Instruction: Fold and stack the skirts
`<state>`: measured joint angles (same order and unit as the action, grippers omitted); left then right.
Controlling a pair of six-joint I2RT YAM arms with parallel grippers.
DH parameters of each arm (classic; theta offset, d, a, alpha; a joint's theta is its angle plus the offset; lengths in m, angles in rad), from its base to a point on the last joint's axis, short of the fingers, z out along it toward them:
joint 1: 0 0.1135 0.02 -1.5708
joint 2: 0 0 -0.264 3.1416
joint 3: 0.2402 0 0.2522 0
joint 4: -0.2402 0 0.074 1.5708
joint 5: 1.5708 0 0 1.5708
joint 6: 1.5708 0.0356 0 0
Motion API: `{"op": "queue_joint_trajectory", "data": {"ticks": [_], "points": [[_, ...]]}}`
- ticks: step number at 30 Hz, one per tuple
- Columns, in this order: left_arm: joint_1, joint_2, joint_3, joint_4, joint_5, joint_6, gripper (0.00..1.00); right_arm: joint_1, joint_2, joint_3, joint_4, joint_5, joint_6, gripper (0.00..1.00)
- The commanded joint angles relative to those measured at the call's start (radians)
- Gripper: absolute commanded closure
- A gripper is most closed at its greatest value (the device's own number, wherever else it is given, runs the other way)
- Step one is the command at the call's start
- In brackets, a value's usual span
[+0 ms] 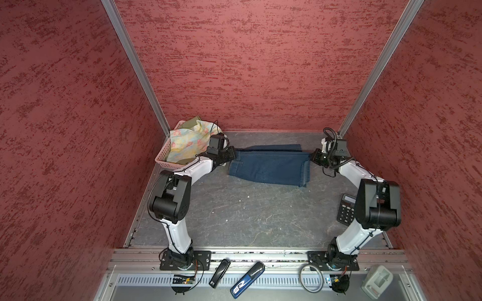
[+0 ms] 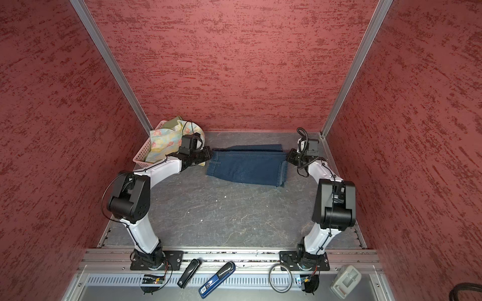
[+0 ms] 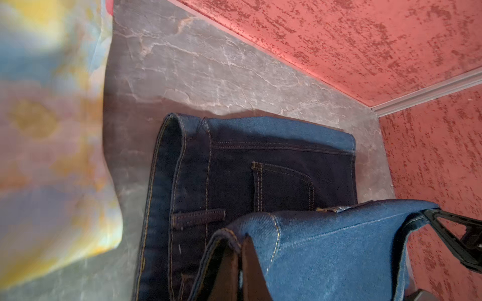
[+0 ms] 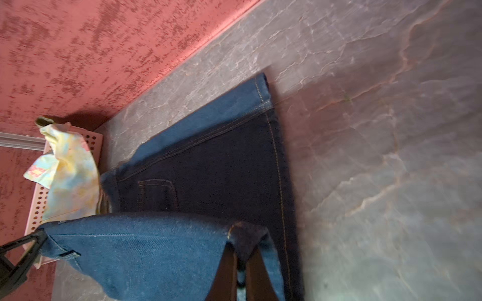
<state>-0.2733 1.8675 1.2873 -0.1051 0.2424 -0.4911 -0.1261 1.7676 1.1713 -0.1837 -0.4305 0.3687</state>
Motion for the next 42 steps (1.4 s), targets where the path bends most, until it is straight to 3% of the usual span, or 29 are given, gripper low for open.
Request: {"op": "queue_joint_trajectory", "data": {"ticks": [1,7,12,17,25,30,34,42], "points": [[0.029,0.042,0.063,-0.022,-0.007,0.020,1.00,-0.016,0.048,0.058,0.069,-0.024,-0.022,1.00],[0.037,-0.034,0.086,-0.015,0.029,0.026,1.00,-0.016,-0.014,0.149,0.076,-0.078,-0.055,1.00],[0.034,-0.246,0.060,0.029,0.024,0.067,1.00,-0.016,-0.250,0.189,0.102,-0.093,-0.065,1.00],[0.019,-0.438,0.071,-0.007,-0.005,0.112,1.00,-0.016,-0.487,0.211,0.035,-0.034,-0.097,1.00],[-0.086,-0.694,0.085,-0.117,-0.098,0.207,1.00,-0.015,-0.713,0.324,-0.110,0.016,-0.131,1.00],[-0.085,-0.732,0.115,-0.164,-0.133,0.228,1.00,-0.015,-0.685,0.453,-0.226,0.075,-0.172,1.00],[-0.030,-0.689,0.145,-0.169,-0.105,0.204,1.00,-0.027,-0.596,0.507,-0.251,0.087,-0.196,1.00],[0.031,-0.510,0.213,-0.130,-0.040,0.174,1.00,-0.115,-0.437,0.407,-0.046,-0.053,-0.130,1.00]]}}
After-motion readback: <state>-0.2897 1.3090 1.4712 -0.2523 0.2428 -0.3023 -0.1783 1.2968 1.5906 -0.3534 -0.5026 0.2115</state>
